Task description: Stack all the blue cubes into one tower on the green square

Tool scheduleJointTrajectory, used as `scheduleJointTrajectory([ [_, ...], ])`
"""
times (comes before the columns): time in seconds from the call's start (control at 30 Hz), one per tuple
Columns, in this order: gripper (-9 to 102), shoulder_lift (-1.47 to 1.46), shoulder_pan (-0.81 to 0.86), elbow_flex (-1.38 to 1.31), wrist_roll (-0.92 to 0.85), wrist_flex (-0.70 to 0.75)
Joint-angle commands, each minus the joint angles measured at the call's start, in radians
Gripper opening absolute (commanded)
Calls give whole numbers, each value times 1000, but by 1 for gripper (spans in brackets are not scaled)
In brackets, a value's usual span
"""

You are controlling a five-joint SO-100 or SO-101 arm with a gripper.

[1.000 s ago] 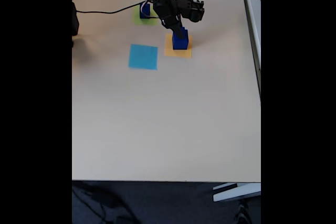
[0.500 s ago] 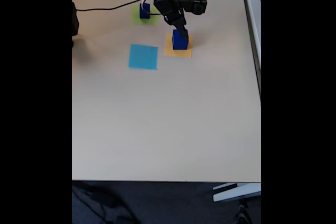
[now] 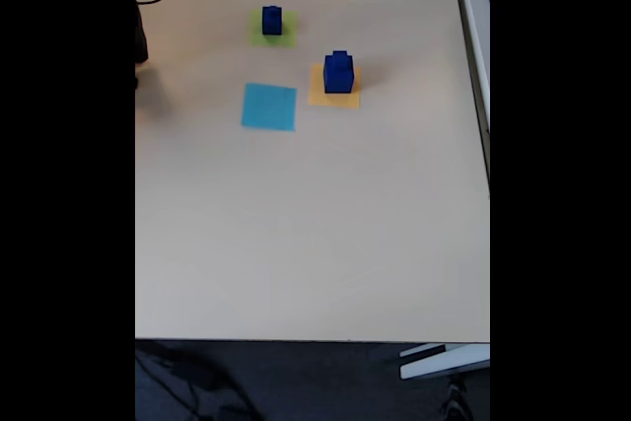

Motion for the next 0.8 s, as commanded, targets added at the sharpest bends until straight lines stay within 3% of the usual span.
scheduleJointTrajectory([
  [0.0, 30, 100, -66, 17, 114, 49],
  [0.2, 30, 118, -140, 129, 215, 54],
  [0.77, 30, 216, -202, 489, 298, -158],
])
